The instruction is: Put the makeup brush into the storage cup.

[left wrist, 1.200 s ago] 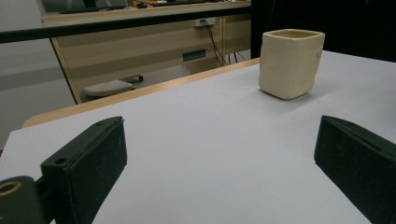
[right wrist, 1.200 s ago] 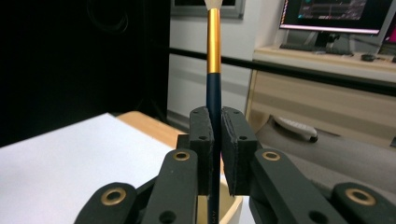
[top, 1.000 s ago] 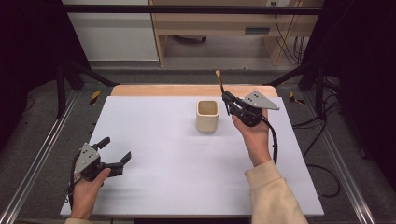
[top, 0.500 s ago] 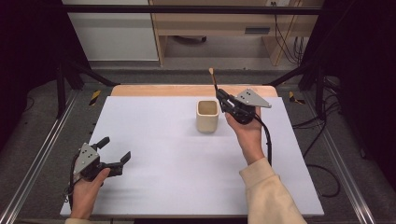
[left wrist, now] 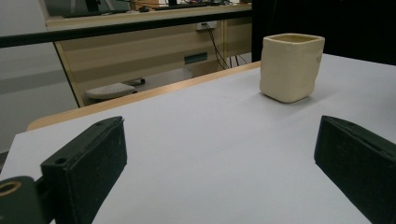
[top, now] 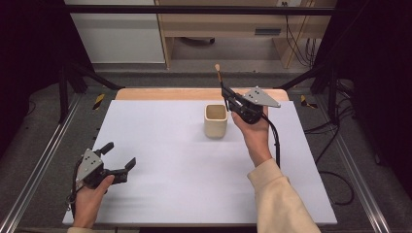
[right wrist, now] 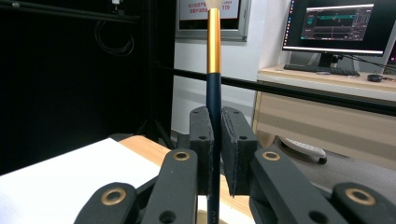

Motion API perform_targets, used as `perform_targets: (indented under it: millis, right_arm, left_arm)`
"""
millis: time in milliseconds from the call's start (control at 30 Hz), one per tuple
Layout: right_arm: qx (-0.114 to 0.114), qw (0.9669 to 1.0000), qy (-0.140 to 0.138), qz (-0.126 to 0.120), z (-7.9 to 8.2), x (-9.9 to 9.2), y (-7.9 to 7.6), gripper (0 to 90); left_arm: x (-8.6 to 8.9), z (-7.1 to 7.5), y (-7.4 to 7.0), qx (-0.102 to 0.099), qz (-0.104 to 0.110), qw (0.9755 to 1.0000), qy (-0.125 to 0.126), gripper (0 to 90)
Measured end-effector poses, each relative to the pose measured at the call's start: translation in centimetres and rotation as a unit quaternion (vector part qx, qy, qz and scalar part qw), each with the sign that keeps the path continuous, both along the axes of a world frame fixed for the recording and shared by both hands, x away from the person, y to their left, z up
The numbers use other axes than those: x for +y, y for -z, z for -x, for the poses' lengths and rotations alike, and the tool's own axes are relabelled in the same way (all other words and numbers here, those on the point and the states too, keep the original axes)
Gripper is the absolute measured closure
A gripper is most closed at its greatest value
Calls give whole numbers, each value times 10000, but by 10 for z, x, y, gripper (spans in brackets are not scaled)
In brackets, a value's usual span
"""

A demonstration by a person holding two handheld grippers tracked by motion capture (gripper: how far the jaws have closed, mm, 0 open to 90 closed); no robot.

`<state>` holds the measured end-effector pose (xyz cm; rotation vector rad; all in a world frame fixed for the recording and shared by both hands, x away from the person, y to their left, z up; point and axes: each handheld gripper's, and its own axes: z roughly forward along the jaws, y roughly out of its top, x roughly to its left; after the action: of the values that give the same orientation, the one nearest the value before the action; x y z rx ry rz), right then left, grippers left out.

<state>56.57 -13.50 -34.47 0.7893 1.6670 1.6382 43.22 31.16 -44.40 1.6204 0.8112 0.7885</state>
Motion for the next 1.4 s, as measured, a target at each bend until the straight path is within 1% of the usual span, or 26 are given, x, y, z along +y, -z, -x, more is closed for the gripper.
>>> perform_targets:
  millis: [100, 133, 200, 233, 367, 400, 433, 500, 567, 700, 733, 800, 933, 967, 1000, 1033, 1200, 1333, 1367, 1400]
  right_arm:
    - [11, 10000, 1, -52, -4, 1, 2, 835]
    - [47, 9999, -5, -94, -4, 1, 3, 835]
    - [31, 9999, -19, -142, -7, 1, 5, 835]
    - [62, 9997, -28, -238, -7, 2, 6, 835]
    - [75, 9994, -34, -334, -9, 3, 8, 835]
    - [53, 9995, -34, -297, -10, 3, 9, 835]
    - [87, 9994, -26, -348, -9, 3, 9, 835]
    - [13, 9995, -10, -309, -10, 3, 10, 835]
    - [2, 9995, -5, -325, -11, 3, 10, 835]
    - [59, 9993, 38, -368, -12, 6, 12, 835]
    - [61, 9996, 40, -286, -13, 7, 14, 835]
    - [25, 9998, 45, -210, -14, 10, 16, 835]
    - [21, 9996, 38, -269, -15, 14, 18, 835]
    - [-35, 9997, -2, -253, -15, 14, 19, 835]
    - [-22, 9996, -27, -285, -14, 15, 19, 835]
    - [-88, 9996, -47, -268, -14, 16, 20, 835]
    - [-93, 9993, -91, -344, -13, 17, 23, 835]
    - [-153, 9993, -88, -339, -14, 16, 24, 835]
    - [-126, 9993, -82, -350, -14, 16, 24, 835]
    - [-149, 9993, -88, -320, -14, 16, 24, 835]
  left_arm:
    - [1, 0, 0, 1, 7, 10000, -3, 18]
    - [1, 0, 0, 4, 8, 10000, -3, 18]
    - [1, 0, 0, 1, 16, 10000, -5, 18]
    - [1, 0, 0, 0, 16, 10000, -4, 18]
    - [1, 0, 0, 4, 12, 10000, -1, 18]
    - [0, 0, 0, 4, 12, 10000, 0, 18]
    - [0, 0, 0, 4, 9, 10000, 4, 18]
    - [1, 0, 0, 6, 13, 10000, 2, 18]
    - [1, 0, 0, 7, 13, 10000, -1, 18]
    - [0, 0, 0, 6, 11, 10000, 1, 18]
    - [0, -1, 0, 8, 8, 10000, 3, 18]
    - [0, -1, 0, 7, 10, 10000, 4, 18]
    - [1, 0, 0, 9, 12, 10000, -1, 18]
    - [1, 0, 0, 6, 12, 10000, -3, 18]
    - [1, 0, 0, 1, 19, 10000, -4, 18]
    - [1, 0, 0, 1, 22, 10000, -4, 18]
    - [1, 0, 0, 6, 24, 10000, -4, 18]
    - [1, -1, 0, 13, 26, 10000, -3, 18]
    - [1, -1, 1, 17, 30, 10000, -2, 18]
    - [1, -1, 1, 21, 31, 10000, 0, 18]
